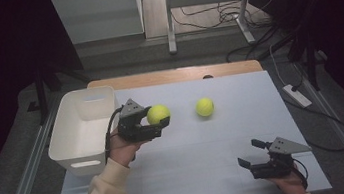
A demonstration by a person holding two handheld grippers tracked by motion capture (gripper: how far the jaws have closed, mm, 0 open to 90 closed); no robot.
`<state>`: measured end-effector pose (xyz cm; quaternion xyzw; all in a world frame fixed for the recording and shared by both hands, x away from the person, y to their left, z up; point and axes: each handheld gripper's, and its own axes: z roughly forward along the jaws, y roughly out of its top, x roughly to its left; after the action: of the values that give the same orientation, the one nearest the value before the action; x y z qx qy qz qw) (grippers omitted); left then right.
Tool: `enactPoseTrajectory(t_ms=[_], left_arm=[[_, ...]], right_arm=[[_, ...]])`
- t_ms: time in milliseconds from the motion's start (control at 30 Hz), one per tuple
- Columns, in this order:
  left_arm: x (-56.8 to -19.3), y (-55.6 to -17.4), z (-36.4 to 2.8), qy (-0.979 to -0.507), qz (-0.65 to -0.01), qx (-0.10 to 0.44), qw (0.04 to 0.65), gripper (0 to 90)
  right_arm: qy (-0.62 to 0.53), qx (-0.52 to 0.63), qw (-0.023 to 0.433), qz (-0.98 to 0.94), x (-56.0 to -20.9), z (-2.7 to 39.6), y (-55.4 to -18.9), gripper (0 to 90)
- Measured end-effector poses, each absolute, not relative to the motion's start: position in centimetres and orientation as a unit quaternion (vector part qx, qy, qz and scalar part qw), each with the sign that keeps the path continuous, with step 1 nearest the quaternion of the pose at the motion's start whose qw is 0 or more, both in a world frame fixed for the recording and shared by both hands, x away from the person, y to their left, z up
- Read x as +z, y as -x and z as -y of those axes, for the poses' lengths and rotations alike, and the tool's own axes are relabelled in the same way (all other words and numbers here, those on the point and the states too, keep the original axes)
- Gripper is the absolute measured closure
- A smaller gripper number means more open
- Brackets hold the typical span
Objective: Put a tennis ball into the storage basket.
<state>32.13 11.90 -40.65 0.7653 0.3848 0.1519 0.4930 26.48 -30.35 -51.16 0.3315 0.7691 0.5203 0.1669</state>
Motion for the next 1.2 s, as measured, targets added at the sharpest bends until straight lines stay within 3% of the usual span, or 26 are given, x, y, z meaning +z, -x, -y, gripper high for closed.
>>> enactPoseTrajectory(t_ms=[1200], left_arm=[[-38.0,-32.1,-14.1,-0.739,-0.387,0.165,0.525,26.9]], right_arm=[[-0.332,0.520,0.168,-0.769,-51.1,30.4,-26.5,11.3]])
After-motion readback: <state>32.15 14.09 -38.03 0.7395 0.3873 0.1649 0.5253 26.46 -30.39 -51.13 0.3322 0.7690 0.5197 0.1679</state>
